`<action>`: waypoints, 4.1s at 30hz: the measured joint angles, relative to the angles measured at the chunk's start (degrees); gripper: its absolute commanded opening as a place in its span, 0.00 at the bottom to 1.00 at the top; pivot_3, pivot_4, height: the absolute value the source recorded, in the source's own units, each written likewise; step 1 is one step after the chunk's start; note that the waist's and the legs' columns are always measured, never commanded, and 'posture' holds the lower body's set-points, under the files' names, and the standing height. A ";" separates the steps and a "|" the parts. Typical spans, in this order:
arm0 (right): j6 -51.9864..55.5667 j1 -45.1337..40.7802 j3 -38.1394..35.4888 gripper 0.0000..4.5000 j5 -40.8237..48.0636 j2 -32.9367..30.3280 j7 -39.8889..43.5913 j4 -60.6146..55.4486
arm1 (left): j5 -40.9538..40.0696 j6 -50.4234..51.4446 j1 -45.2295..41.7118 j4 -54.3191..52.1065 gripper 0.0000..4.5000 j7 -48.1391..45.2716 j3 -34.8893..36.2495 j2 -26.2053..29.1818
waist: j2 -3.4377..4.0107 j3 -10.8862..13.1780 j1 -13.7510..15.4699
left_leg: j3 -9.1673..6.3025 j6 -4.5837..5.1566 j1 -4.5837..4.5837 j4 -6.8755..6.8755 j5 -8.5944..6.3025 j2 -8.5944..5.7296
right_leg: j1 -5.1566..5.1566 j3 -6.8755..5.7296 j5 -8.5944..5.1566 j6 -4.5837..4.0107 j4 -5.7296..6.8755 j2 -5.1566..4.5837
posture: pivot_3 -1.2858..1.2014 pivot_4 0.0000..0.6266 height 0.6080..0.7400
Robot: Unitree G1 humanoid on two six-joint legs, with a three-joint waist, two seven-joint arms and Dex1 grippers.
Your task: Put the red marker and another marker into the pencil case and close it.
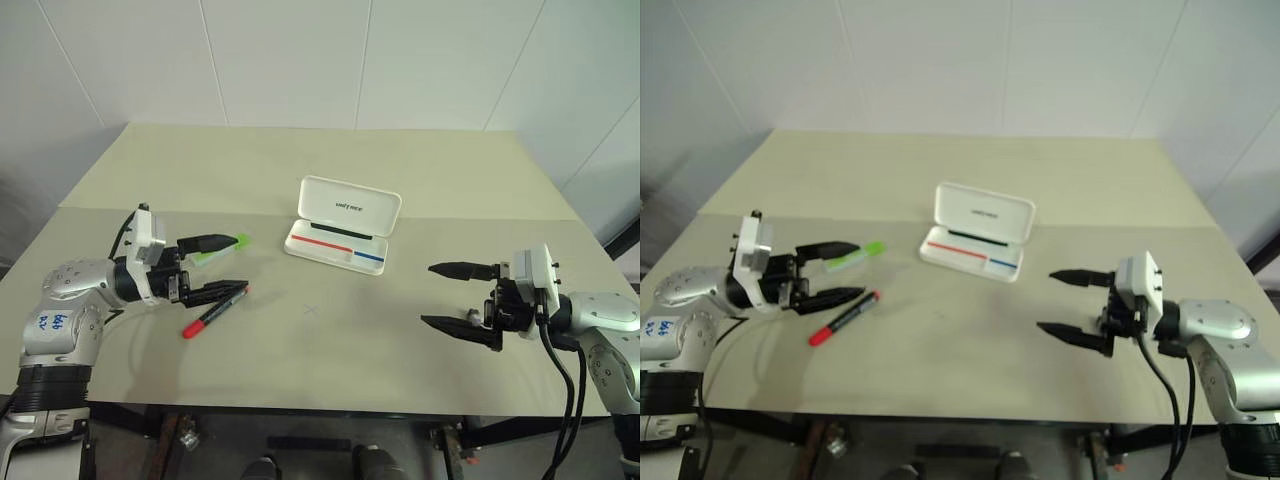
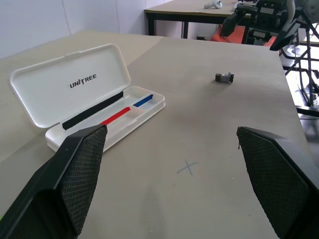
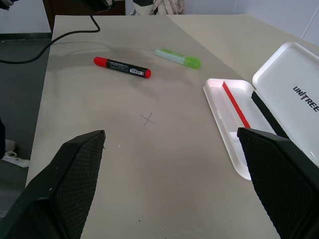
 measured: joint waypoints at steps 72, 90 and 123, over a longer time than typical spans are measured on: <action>-29.96 -51.21 26.62 0.45 -44.29 20.82 -0.93 74.55 | 6.72 -1.65 -1.29 -3.88 1.00 10.08 -2.42 -2.27 | 0.02 0.01 -1.86 | -0.08 -0.05 0.06 0.16 -0.01 -0.04 | -0.24 -0.07 0.23 0.46 0.87 0.01 | 0.52 0.24 1.00; -35.34 -53.49 28.99 0.01 -49.09 21.49 -3.37 76.53 | 6.67 -1.10 -1.05 -4.97 1.00 10.73 -1.28 -1.97 | 0.01 0.01 -1.98 | -0.11 -0.07 0.09 0.38 0.00 -0.06 | -0.17 -0.06 0.25 0.48 0.98 0.02 | 0.52 0.24 1.00; 8.45 -17.26 24.84 0.01 -32.00 4.51 3.59 7.04 | 6.62 -1.28 -0.03 -4.42 1.00 8.03 -0.37 -2.10 | 0.03 0.02 -1.47 | -0.10 -0.13 0.02 0.46 -0.06 -0.04 | -0.16 -0.07 0.16 0.45 0.81 0.01 | 0.52 0.24 1.00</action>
